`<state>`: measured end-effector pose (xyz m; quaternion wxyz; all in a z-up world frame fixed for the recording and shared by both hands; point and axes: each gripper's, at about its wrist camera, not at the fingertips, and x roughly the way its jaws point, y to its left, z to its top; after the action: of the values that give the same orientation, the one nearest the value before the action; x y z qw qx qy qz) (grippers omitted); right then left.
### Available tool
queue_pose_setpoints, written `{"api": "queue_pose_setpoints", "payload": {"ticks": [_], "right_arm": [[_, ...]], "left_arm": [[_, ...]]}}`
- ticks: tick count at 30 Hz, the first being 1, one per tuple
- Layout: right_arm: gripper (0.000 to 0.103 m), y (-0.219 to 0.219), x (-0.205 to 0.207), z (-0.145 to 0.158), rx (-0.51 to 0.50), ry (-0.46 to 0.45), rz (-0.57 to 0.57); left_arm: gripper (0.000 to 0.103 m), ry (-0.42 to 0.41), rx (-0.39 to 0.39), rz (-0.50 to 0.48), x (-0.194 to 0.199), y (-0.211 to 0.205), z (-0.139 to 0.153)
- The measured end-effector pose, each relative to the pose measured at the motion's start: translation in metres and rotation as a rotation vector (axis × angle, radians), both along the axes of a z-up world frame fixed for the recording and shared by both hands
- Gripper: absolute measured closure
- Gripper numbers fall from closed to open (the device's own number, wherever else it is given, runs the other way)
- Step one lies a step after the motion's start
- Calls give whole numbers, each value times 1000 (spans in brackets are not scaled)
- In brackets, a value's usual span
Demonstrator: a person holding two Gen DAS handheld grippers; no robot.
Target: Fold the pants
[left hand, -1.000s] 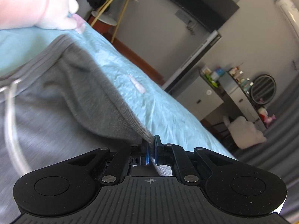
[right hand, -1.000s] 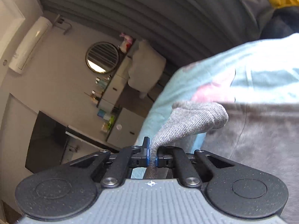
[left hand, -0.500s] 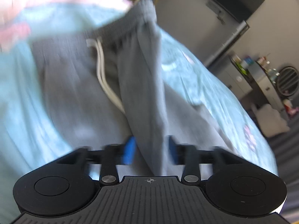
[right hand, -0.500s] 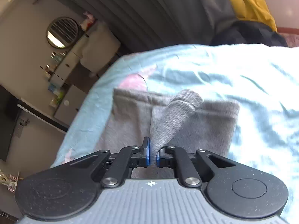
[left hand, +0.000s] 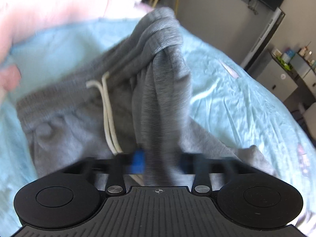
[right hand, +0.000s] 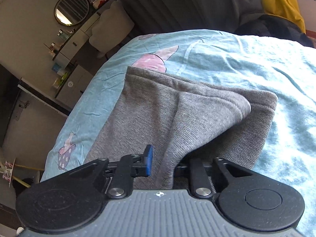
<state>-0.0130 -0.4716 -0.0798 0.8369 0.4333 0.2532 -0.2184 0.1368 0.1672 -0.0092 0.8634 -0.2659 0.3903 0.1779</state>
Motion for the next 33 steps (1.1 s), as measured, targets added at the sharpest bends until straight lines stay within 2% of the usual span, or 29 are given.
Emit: {"api": "queue_pose_setpoints", "payload": {"ticks": [2,7,10,12,14,16,18,20,22,25,27,29,33], "right_arm": [[96,1,-4,10,-25,-34,9],[97,-5,-18,35,-94,-97,19],[97,-8,-25,39,-122,-55,24],[97,-11,-29,32,-116,-31,28],[96,-14,-30,23,-87,3,31],[92,-16,-31,13,-32,17,43],[82,-17,-31,6,19,12,48],[78,-16,-28,3,51,-10,60],[77,-14,-23,2,65,-21,66],[77,-11,-17,2,81,-31,68],[96,-9,-15,3,61,-31,68],[97,-8,-17,6,39,-33,65],[94,-14,-21,7,60,-29,48]], "left_arm": [[90,-36,8,14,-13,7,3],[92,-145,-78,66,-66,32,13],[93,-107,-74,99,-92,42,3],[91,-70,-111,121,-103,49,-12],[83,-60,-149,166,-115,56,-23],[80,-87,-177,185,-125,61,-28],[66,-106,-194,170,-127,62,-27],[46,-125,-212,157,-127,61,-26],[44,-119,-228,164,-119,58,-25],[46,-122,-245,154,-111,54,-25],[52,-112,-250,158,-107,51,-28],[68,-88,-254,173,-105,53,-32],[80,-70,-283,196,-108,60,-35]]}}
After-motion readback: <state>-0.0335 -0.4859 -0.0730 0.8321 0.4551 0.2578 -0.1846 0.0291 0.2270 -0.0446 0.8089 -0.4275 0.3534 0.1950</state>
